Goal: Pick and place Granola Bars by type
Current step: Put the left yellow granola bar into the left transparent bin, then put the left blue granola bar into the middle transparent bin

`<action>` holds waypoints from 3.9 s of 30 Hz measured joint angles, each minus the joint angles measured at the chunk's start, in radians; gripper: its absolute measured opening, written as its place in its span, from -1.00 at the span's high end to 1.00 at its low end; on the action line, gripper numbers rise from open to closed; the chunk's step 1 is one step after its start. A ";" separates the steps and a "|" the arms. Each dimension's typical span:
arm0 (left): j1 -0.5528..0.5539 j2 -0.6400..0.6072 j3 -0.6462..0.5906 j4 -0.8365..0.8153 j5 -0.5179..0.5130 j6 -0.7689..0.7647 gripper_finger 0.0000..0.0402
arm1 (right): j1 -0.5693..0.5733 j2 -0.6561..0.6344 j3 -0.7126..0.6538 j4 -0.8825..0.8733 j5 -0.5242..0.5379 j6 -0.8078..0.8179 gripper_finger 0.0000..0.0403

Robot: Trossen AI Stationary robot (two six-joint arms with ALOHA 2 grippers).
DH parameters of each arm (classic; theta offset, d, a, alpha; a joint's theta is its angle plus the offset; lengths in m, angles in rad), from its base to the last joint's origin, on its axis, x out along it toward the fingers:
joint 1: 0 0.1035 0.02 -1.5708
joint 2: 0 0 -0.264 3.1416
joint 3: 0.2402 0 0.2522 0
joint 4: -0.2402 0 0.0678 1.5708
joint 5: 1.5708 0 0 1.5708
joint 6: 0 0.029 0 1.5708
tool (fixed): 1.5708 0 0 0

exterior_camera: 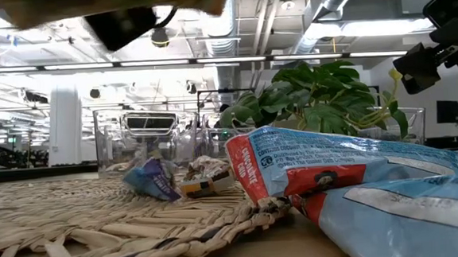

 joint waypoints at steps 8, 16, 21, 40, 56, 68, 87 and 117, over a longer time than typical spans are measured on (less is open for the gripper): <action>0.202 -0.115 0.000 -0.025 0.007 0.243 0.85 | 0.000 0.000 0.000 0.000 0.000 0.000 -0.21; 0.455 -0.207 0.000 -0.216 -0.009 0.363 0.85 | 0.000 0.000 0.000 0.000 0.000 0.000 -0.21; 0.604 -0.254 0.000 -0.426 -0.081 0.373 0.85 | 0.000 0.000 0.000 0.000 0.000 0.000 -0.21; 0.806 -0.272 0.000 -0.665 -0.228 0.422 0.85 | 0.000 0.000 0.000 0.000 0.000 0.000 -0.21; 0.800 -0.271 -0.051 -0.670 -0.313 0.437 0.20 | 0.000 0.000 0.000 0.000 0.000 0.000 -0.21; 0.624 -0.270 -0.057 -0.599 -0.158 0.396 0.18 | 0.000 0.000 0.000 0.000 0.000 0.000 -0.21; 0.138 -0.219 -0.058 -0.535 -0.087 0.557 0.18 | 0.000 0.000 0.000 0.003 0.000 0.000 -0.21; 0.091 0.112 -0.058 -0.227 -0.155 0.997 0.18 | 0.000 0.000 0.000 0.000 0.000 0.000 -0.21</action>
